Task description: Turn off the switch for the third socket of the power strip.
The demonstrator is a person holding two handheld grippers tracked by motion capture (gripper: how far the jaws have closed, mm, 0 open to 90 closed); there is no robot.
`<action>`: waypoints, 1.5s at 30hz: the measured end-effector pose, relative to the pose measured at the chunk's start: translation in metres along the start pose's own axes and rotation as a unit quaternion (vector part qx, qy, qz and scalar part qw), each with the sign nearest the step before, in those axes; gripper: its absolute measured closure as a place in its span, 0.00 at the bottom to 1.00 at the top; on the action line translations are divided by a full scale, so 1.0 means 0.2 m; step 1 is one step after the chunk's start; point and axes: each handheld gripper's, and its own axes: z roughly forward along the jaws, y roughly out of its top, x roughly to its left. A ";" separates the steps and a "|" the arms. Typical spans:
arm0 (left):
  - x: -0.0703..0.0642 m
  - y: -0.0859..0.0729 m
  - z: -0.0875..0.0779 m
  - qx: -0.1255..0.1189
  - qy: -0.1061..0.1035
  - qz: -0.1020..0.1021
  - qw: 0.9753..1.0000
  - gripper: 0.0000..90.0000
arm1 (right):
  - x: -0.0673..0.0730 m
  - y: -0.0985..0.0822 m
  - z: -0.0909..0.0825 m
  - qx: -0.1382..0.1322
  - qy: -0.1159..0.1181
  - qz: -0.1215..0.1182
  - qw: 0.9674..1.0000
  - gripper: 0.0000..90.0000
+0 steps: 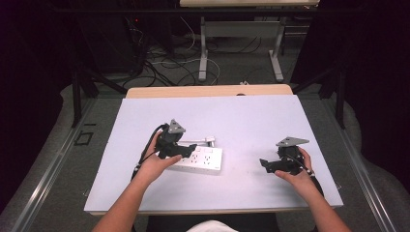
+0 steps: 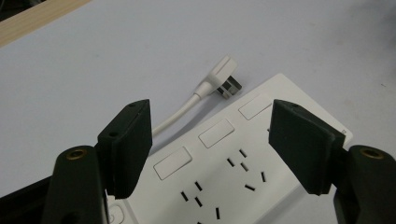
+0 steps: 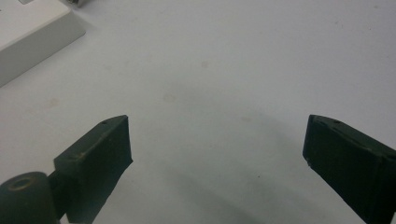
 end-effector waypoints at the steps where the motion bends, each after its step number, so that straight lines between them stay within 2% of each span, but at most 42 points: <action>1: 0.00 0.00 0.00 0.002 -0.001 0.000 1.000 0.34 | 0.00 0.00 0.00 0.001 0.001 0.000 1.000 0.08; 5: -0.01 0.02 0.03 0.005 -0.003 0.000 1.000 0.36 | 0.00 0.00 0.00 0.001 0.000 0.001 1.000 0.08; 6: -0.01 0.03 0.03 0.013 -0.005 0.004 1.000 0.36 | 0.00 0.00 0.00 0.001 0.000 0.001 1.000 0.08; 15: -0.04 0.05 0.09 0.021 -0.016 0.000 1.000 0.45 | 0.00 0.00 0.00 0.001 0.000 0.001 1.000 0.08; 26: -0.07 0.08 0.15 0.046 -0.033 -0.016 0.998 0.53 | -0.01 0.00 0.01 0.001 0.000 -0.003 1.000 0.08; 28: -0.08 0.09 0.17 0.057 -0.039 -0.024 0.997 0.56 | -0.01 0.00 0.01 0.002 0.000 -0.003 1.000 0.08; 34: -0.09 0.11 0.21 0.066 -0.044 -0.038 0.996 0.60 | -0.01 -0.01 0.01 0.003 0.002 0.000 1.000 0.08; 36: -0.10 0.12 0.22 0.078 -0.053 -0.044 0.995 0.62 | -0.01 -0.01 0.01 0.004 0.000 0.001 1.000 0.08; 41: -0.10 0.14 0.25 0.089 -0.056 -0.054 0.993 0.65 | -0.01 -0.01 0.01 0.004 0.003 0.003 1.000 0.08; 45: -0.11 0.15 0.27 0.100 -0.061 -0.074 0.990 0.68 | -0.01 -0.01 0.01 0.004 0.004 0.004 1.000 0.08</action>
